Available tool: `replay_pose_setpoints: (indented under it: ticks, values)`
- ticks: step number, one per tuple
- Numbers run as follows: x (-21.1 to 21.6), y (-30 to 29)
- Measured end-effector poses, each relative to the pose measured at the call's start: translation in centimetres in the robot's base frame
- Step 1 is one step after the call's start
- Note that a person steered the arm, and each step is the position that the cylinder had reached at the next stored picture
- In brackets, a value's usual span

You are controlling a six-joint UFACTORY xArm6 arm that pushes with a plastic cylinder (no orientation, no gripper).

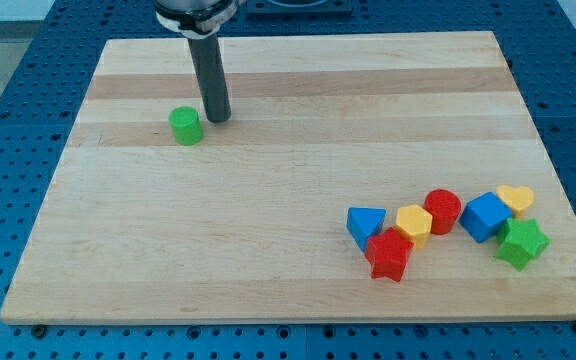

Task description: Move the green circle bit a up

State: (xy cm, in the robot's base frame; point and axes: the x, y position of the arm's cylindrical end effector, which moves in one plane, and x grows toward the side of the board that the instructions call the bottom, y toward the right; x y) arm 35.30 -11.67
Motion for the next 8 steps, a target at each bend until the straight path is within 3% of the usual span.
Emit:
replay_pose_setpoints:
  ticks: [2,3,8]
  values:
    - [0.0,0.1]
    - [-0.1,4.2]
    - [5.1,-0.6]
